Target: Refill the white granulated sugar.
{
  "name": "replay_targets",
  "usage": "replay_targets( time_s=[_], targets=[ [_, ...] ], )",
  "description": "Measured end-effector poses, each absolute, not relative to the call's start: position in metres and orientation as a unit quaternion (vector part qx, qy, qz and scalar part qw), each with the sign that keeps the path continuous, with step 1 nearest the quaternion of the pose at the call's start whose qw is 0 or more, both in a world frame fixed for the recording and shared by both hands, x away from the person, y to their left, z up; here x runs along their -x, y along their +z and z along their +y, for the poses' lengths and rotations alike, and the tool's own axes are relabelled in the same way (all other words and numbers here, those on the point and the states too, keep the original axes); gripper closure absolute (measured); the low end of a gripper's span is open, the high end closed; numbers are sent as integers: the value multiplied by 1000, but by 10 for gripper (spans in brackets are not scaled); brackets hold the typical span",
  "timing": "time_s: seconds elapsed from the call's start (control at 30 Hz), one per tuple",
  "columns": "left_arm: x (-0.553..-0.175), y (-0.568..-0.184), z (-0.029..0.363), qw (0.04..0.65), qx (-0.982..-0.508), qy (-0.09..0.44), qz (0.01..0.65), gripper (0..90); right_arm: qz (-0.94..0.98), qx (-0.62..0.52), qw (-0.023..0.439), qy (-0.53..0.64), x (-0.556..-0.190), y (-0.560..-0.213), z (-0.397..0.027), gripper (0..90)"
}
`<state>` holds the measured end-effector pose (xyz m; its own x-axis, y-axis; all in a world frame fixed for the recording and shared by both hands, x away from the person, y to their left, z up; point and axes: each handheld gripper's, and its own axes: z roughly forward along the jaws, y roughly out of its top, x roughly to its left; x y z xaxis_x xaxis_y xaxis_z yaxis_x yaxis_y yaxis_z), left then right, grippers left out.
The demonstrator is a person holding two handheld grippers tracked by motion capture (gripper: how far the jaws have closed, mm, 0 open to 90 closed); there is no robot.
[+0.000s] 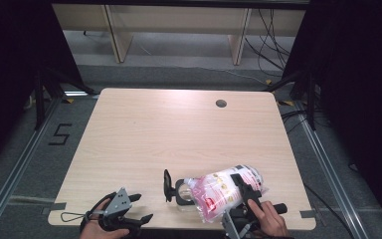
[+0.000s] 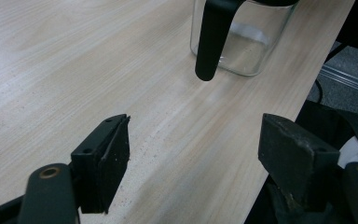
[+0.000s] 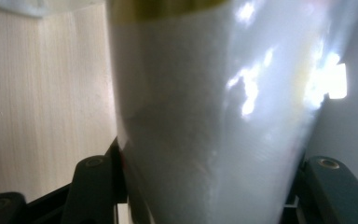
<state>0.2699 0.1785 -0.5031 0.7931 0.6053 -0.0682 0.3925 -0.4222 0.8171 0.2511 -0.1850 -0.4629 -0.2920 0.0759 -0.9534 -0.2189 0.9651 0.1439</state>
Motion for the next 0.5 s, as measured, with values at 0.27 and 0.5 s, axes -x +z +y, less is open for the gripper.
replay_targets(
  time_s=[0.27, 0.5],
  targets=[
    [-270, -503, 179, 444, -837, 121, 297, 244, 780, 103, 613, 66, -244, -462, -183, 438],
    [-271, -504, 178, 445, -837, 121, 295, 244, 765, 145, 627, 20, -239, -461, -182, 441]
  ],
)
